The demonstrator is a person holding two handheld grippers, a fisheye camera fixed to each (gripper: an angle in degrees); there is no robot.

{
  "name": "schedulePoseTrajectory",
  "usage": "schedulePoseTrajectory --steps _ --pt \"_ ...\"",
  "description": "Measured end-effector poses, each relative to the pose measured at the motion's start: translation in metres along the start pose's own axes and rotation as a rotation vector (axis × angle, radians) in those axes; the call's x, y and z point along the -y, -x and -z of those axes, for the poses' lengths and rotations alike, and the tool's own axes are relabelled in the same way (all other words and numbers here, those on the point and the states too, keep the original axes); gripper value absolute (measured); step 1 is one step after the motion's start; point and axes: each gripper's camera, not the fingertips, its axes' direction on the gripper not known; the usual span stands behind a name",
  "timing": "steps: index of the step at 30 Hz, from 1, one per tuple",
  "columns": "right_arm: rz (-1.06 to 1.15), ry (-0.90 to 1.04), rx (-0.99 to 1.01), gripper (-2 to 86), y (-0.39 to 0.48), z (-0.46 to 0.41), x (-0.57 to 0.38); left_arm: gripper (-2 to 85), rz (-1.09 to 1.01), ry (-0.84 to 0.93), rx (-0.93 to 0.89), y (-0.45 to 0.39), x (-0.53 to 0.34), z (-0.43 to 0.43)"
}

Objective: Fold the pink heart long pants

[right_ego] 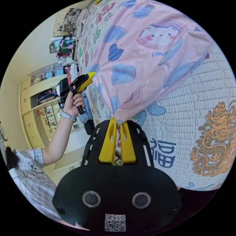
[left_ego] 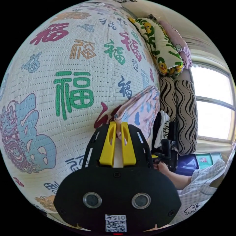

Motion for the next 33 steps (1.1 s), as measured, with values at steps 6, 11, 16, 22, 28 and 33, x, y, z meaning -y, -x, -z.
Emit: schedulePoseTrajectory --steps 6,11,16,22,28,33 --pt "0.08 0.136 0.043 0.3 0.023 -0.032 -0.015 1.3 -0.054 0.079 0.113 0.017 -0.048 0.045" --pt "0.108 0.337 0.229 0.2 0.054 -0.097 -0.037 1.4 0.108 0.12 0.17 0.057 -0.113 0.104" --pt "0.082 0.416 0.414 0.2 0.073 -0.132 -0.046 1.7 0.261 0.058 0.175 0.075 -0.166 0.16" --pt "0.023 0.285 0.569 0.2 0.062 -0.088 -0.025 2.3 0.134 -0.042 0.114 0.038 -0.142 0.156" --pt "0.041 0.084 0.519 0.3 0.038 -0.016 0.009 2.7 0.03 -0.087 -0.027 -0.002 -0.078 0.104" --pt "-0.021 0.018 0.496 0.6 0.007 0.003 0.033 3.6 0.064 -0.007 0.034 -0.015 -0.02 0.039"
